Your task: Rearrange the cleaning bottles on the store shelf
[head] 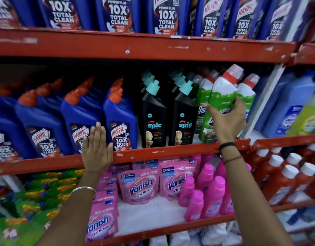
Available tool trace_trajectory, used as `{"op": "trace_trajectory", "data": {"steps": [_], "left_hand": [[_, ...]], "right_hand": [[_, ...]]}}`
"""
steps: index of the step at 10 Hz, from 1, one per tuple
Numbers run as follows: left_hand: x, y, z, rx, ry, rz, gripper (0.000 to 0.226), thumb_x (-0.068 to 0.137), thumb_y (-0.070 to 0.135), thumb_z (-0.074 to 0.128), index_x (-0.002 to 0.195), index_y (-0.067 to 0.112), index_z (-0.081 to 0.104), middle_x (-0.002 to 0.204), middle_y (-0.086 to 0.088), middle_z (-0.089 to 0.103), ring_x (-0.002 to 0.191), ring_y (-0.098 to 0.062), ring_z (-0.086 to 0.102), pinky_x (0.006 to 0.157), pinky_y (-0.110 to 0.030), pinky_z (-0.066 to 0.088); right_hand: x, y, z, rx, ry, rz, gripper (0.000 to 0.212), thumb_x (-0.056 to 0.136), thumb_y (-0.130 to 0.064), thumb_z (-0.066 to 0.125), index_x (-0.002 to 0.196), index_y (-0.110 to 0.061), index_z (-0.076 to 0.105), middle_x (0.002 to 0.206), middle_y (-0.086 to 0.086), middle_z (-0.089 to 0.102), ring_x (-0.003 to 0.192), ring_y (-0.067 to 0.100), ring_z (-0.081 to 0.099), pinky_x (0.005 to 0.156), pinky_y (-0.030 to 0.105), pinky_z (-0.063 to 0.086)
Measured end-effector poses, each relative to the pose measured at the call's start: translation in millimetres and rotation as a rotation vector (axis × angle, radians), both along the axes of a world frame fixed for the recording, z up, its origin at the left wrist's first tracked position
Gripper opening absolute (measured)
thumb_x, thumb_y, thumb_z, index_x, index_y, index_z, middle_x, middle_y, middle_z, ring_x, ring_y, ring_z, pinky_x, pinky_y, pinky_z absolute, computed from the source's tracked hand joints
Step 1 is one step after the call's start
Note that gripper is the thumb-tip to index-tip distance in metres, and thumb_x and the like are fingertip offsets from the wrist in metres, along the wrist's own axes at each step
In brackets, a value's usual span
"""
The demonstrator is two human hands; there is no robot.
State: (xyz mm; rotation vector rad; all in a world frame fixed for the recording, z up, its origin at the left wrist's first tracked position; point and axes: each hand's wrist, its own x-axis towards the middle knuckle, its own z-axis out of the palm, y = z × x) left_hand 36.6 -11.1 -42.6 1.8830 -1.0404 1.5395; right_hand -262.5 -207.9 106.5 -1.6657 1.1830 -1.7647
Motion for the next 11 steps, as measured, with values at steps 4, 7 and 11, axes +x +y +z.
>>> {"op": "trace_trajectory", "data": {"steps": [4,7,11], "left_hand": [[2.9,-1.7,-2.3,-0.002,-0.023,-0.009,0.068,0.095,0.03,0.033,0.154,0.005,0.008,0.162,-0.005,0.002,0.149,-0.018,0.003,0.12,-0.035,-0.005],[4.6,-1.7,-3.6,0.002,-0.034,0.011,0.067,0.096,0.031,0.032,0.154,0.006,0.008,0.162,-0.006,0.003,0.149,-0.018,0.002,0.12,-0.035,-0.005],[-30.5,11.8,25.4,0.019,-0.034,-0.138,0.061,0.1,0.032,0.026,0.154,0.011,0.007,0.162,-0.001,0.002,0.149,-0.017,0.001,0.12,-0.038,-0.006]], "right_hand": [[17.9,-31.4,-21.2,0.04,0.153,-0.012,0.09,0.068,-0.05,0.079,0.137,-0.006,0.04,0.137,0.013,0.05,0.125,0.031,0.047,0.102,0.047,0.041],[20.8,-27.3,-26.1,0.064,0.318,-0.103,0.092,0.074,-0.069,0.058,0.141,-0.012,0.03,0.135,0.017,0.045,0.12,0.035,0.048,0.078,0.049,0.051],[20.1,1.4,-32.8,-0.144,0.287,-0.097,0.081,0.088,-0.061,0.046,0.141,-0.004,0.026,0.141,0.022,0.036,0.13,0.035,0.037,0.107,0.055,0.035]]}}
